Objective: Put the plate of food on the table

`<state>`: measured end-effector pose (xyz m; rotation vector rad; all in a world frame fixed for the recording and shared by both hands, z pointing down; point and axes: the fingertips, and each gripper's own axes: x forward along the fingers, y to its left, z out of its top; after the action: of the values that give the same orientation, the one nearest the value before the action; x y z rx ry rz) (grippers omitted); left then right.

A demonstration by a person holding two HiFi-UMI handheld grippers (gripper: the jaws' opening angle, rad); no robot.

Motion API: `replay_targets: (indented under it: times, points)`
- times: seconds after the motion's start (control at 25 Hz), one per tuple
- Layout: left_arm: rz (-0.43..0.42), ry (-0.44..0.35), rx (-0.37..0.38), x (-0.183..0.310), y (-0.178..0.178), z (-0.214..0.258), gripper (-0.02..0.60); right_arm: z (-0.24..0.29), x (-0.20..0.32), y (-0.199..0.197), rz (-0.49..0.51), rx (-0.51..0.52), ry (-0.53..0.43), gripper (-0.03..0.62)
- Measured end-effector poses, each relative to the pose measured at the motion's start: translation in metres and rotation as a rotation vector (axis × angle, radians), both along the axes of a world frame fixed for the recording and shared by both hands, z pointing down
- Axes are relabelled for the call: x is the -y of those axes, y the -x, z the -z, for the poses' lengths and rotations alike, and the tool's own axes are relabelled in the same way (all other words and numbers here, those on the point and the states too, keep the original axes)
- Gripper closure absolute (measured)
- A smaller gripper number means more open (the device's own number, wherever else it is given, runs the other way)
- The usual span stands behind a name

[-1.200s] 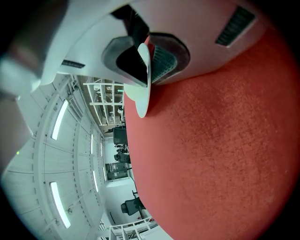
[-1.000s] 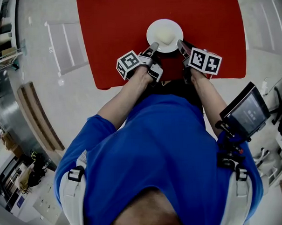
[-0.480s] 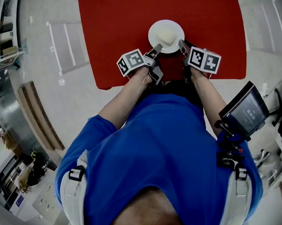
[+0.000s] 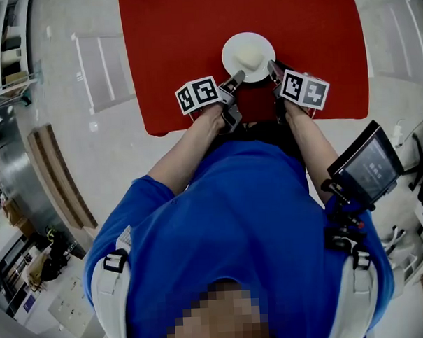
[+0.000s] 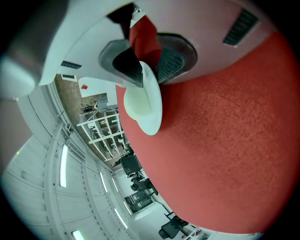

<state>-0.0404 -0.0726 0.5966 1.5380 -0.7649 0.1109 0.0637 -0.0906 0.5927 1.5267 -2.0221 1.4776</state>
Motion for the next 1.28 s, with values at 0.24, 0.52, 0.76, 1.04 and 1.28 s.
replay_targets:
  times: [0.24, 0.52, 0.76, 1.04, 1.28]
  points:
    - [-0.133, -0.055, 0.043, -0.002, -0.007, 0.005, 0.431, -0.003, 0.003, -0.002, 0.001, -0.011, -0.002, 0.545]
    - [-0.278, -0.121, 0.151, -0.009, -0.008, 0.007, 0.379, -0.005, 0.006, -0.006, -0.006, -0.026, -0.008, 0.545]
    - [-0.263, -0.142, 0.184, -0.009, 0.001, 0.006, 0.365, -0.006, 0.008, -0.008, -0.004, -0.036, -0.012, 0.545]
    - [-0.195, -0.175, 0.183, 0.001, 0.012, 0.007, 0.365, -0.009, 0.007, -0.009, 0.003, -0.038, -0.016, 0.545]
    - [-0.143, -0.219, 0.166, -0.012, 0.012, 0.028, 0.366, 0.004, -0.012, -0.011, 0.017, -0.036, -0.031, 0.545]
